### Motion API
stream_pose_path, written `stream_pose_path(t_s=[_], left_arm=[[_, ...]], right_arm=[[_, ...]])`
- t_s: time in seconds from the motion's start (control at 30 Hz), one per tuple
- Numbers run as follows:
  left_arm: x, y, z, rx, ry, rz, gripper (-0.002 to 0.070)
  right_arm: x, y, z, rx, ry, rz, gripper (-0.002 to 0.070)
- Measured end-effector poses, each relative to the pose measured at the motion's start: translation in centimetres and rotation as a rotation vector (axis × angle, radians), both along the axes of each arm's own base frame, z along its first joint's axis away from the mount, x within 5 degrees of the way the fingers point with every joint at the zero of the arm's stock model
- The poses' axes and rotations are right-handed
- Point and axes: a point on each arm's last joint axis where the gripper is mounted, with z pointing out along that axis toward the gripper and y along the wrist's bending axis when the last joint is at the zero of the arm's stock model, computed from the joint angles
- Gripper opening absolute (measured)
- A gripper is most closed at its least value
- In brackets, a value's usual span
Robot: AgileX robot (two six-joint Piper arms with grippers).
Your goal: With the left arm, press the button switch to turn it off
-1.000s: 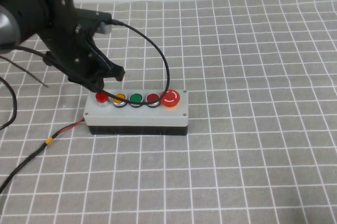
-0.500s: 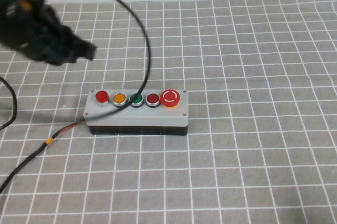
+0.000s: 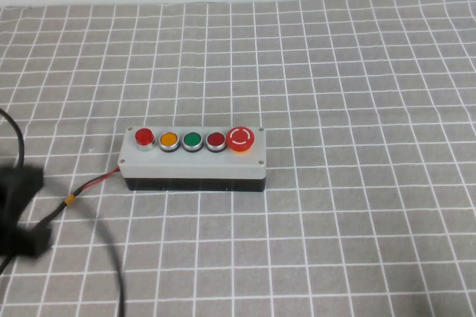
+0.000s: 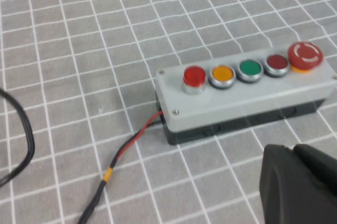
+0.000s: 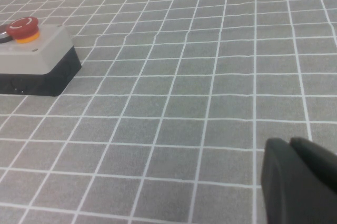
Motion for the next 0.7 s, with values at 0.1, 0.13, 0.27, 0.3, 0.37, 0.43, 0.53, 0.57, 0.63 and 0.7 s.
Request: stream_pose_path(t_s=[0.1,0.13,0.27,0.3,0.37,0.43,0.53,0.57,0.63,0.7], left_arm=[[-2.2,0.7,-0.9,-0.013,-0.040,0.000,-0.0004],[-2.7,0.8,-1.2,-0.015,-0.048,0.000,-0.0004],[-3.9,1.3,-2.2,-0.010,-0.093,0.003,-0.0004],[-4.0,1.4,-2.5,-0.008,-0.117,0.006,-0.0004],[-4.2,1.6,-3.1,-0.012,-0.170,0.009,-0.0004],[-4.6,1.7,-3.8,-0.028,-0.232,0.013,-0.0004],[-5.0,1.9,-5.4,-0.066,-0.351,0.020,-0.0004],[-5.2,1.9,-6.0,-0.080,-0.398,0.023,-0.0004],[-5.6,2.1,-7.4,-0.097,-0.486,0.025,-0.0004],[-6.2,2.4,-8.5,-0.109,-0.562,0.036,-0.0004]], right_arm=[[0.0,0.0,0.0,0.000,0.000,0.000,-0.0017],[0.0,0.0,0.0,0.000,0.000,0.000,-0.0017],[0.0,0.0,0.0,0.000,0.000,0.000,-0.0017],[0.0,0.0,0.0,0.000,0.000,0.000,-0.0017],[0.0,0.0,0.0,0.000,0.000,0.000,-0.0017],[0.0,0.0,0.0,0.000,0.000,0.000,-0.0017],[0.0,0.0,0.0,0.000,0.000,0.000,-0.0017],[0.0,0.0,0.0,0.000,0.000,0.000,-0.0017],[0.0,0.0,0.0,0.000,0.000,0.000,-0.0017],[0.0,0.0,0.0,0.000,0.000,0.000,-0.0018]])
